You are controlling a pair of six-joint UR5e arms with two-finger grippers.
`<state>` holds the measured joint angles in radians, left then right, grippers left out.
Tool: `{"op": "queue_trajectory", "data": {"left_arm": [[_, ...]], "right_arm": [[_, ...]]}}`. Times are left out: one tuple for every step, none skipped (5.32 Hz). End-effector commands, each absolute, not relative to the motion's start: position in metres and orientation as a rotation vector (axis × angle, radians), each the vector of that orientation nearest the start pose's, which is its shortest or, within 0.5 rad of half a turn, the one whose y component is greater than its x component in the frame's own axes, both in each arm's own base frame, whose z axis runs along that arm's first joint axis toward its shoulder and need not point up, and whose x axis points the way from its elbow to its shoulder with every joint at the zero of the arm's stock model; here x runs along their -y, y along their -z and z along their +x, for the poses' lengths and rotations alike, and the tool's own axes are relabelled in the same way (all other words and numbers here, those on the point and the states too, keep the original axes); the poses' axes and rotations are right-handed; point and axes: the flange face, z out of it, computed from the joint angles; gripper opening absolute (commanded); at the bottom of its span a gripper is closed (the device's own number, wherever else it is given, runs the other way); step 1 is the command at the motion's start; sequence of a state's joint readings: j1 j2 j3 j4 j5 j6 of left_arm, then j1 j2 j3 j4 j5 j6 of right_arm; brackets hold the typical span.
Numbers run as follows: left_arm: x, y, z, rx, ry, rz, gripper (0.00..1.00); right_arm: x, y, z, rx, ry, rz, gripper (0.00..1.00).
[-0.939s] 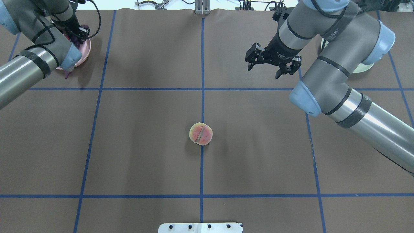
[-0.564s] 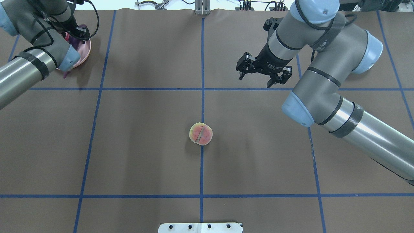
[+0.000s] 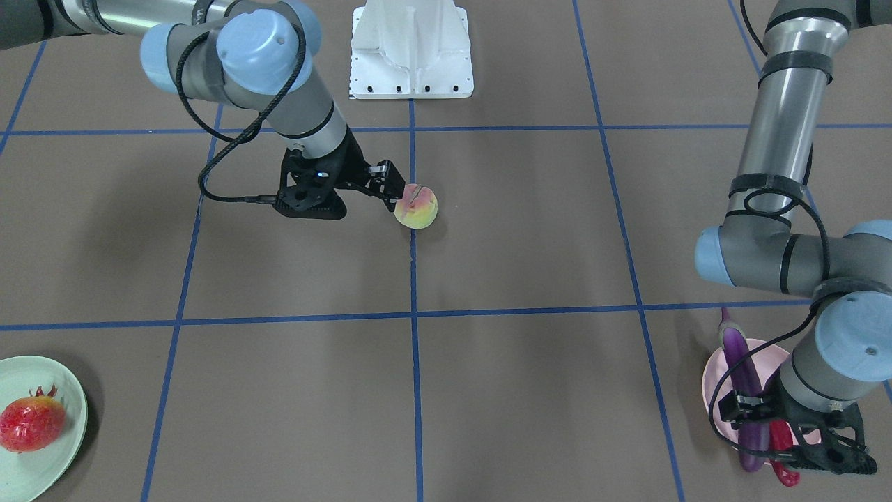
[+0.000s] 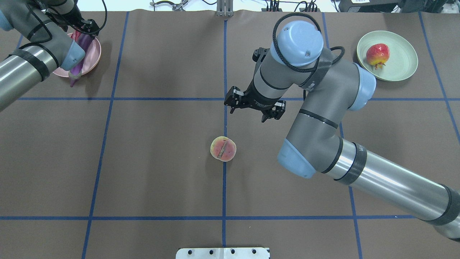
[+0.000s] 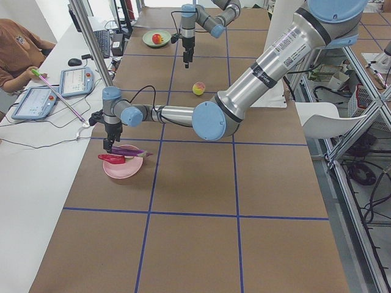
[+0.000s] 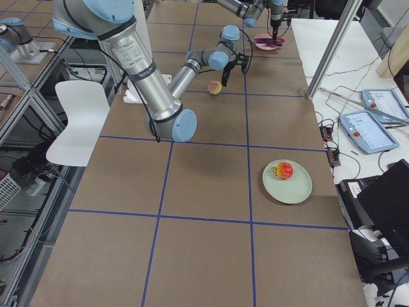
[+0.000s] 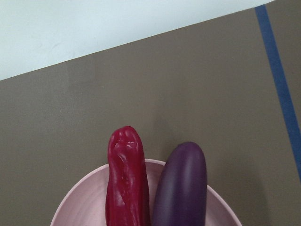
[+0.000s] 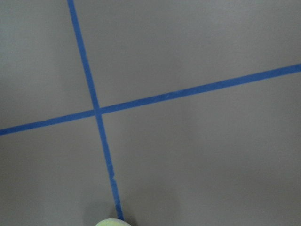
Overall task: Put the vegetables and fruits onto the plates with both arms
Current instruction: 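Lower the right gripper over the peach and grasp it while the left arm withdraws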
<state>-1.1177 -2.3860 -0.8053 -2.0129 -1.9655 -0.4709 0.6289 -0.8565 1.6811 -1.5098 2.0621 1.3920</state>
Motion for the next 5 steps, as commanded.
{"op": "queue_trajectory", "data": {"left_arm": [[0.793,-0.462,0.268,-0.593,-0.073,0.26,1.0],[0.793,-0.459,0.268,-0.595,-0.074,0.265,1.0],[0.793,-0.457,0.268,-0.596,-0.073,0.267,1.0],[0.793,-0.456,0.268,-0.597,-0.074,0.268,1.0],[0.793,-0.456,0.266,-0.596,-0.071,0.267,1.0]], "right_arm": [[0.446,-0.154,-0.543,0.913,-0.197,-0.08,1.0],[0.438,-0.15,-0.557,0.892,-0.194,-0.07,1.0],[0.438,-0.15,-0.569,0.881,-0.192,-0.077,1.0],[0.44,-0.155,-0.59,0.845,-0.194,-0.078,1.0],[0.434,-0.158,-0.598,0.836,-0.185,-0.077,1.0]]}}
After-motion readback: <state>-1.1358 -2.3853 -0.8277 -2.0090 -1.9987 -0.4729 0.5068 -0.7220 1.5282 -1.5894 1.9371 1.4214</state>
